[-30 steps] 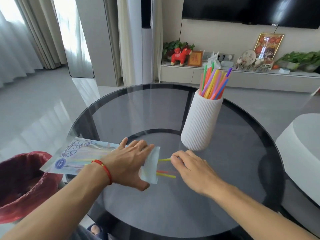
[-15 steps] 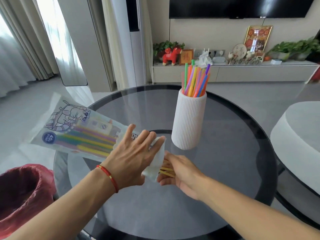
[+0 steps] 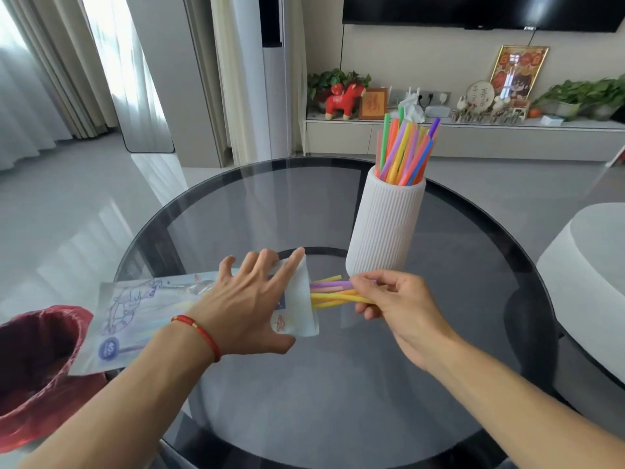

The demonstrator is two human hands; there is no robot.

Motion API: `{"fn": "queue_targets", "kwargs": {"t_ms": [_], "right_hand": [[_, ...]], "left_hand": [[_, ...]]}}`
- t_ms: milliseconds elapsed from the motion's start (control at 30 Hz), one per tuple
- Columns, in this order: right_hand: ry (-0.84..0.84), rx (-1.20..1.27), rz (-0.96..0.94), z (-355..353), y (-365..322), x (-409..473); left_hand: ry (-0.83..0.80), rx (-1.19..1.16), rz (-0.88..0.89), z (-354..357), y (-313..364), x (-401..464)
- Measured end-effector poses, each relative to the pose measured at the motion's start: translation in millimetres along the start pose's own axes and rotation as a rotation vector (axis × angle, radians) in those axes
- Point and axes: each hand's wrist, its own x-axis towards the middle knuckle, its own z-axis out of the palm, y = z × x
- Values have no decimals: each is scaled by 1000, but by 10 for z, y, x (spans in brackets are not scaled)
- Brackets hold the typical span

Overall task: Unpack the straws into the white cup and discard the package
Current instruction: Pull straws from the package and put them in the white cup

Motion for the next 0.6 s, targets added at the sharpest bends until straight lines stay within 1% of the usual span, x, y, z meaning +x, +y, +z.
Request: {"fn": "queue_targets", "kwargs": {"t_ms": [100,133,167,267,333,400,467,533,600], "right_hand": [[3,-51,-77,-108,-76,-9],[3,-83,-114,-139,-104,-14],[4,-110,-152,-166,-129,-15],[-10,-158,-244,-216,-208,-36],[-13,-163,-305,-262,-274,-42],[0,-92,-333,-352,-368,-37],[-12,64,-290,-442,-438,-29],[-83,228,-220,-464,-450,-42],[-210,365,-187,-417,-410,-68]], "left_hand": [[-108,-57,-43,12,-68,-1],[-117,-105,-37,-3,-66,1],[-95,-172,-19,-23,-47,11],[60,-359,53,-46,90,70],[87,-320,61,-20,178,124],[72,-208,34,25,218,167],[79,-180,23,45,230,185],[88,-208,36,41,260,193],[84,-210,39,41,297,203]]}}
